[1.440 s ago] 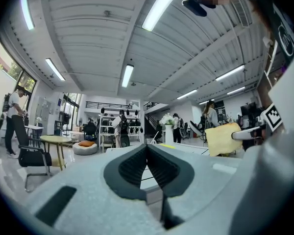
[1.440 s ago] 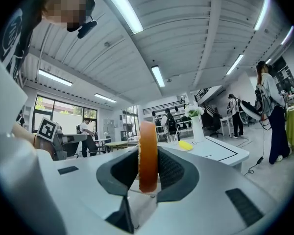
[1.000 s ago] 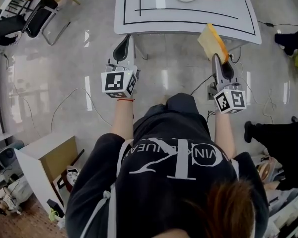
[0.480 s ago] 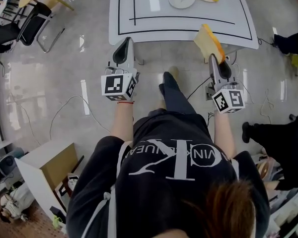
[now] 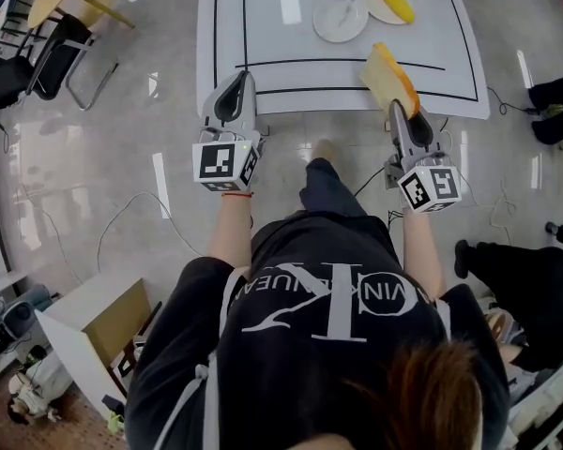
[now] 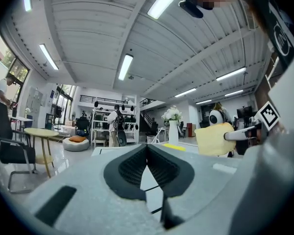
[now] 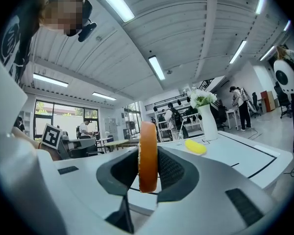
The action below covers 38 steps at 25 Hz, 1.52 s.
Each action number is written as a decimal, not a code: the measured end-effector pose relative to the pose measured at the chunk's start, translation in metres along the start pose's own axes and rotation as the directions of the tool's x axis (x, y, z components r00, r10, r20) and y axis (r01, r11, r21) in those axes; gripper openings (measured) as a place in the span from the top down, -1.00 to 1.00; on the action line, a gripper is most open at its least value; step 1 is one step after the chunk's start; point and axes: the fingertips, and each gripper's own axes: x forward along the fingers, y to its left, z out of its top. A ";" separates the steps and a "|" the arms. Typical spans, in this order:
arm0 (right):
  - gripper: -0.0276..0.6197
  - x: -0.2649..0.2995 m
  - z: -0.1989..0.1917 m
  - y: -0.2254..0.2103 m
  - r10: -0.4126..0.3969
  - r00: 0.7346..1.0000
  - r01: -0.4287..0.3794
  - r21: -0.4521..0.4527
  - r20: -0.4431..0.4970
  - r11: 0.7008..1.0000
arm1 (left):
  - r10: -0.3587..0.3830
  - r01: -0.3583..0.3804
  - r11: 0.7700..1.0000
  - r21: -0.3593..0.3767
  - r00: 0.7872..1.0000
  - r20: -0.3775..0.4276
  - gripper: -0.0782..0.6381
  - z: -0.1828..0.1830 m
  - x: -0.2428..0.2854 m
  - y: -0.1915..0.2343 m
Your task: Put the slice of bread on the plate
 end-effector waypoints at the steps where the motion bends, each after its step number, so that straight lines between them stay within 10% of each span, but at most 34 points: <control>1: 0.64 0.007 0.000 -0.004 0.004 1.000 -0.004 0.005 -0.003 1.000 | -0.003 0.003 1.000 0.004 1.000 -0.004 0.78 0.000 0.007 0.001; 24: 0.64 0.145 -0.006 -0.064 0.147 0.986 -0.132 0.178 -0.078 0.975 | -0.018 0.019 1.000 0.021 0.998 -0.064 0.78 -0.025 0.155 0.023; 38: 0.64 0.215 -0.018 -0.067 0.121 0.988 -0.056 0.529 -0.091 0.847 | -0.085 0.093 0.995 0.046 0.986 -0.143 0.78 -0.040 0.184 0.028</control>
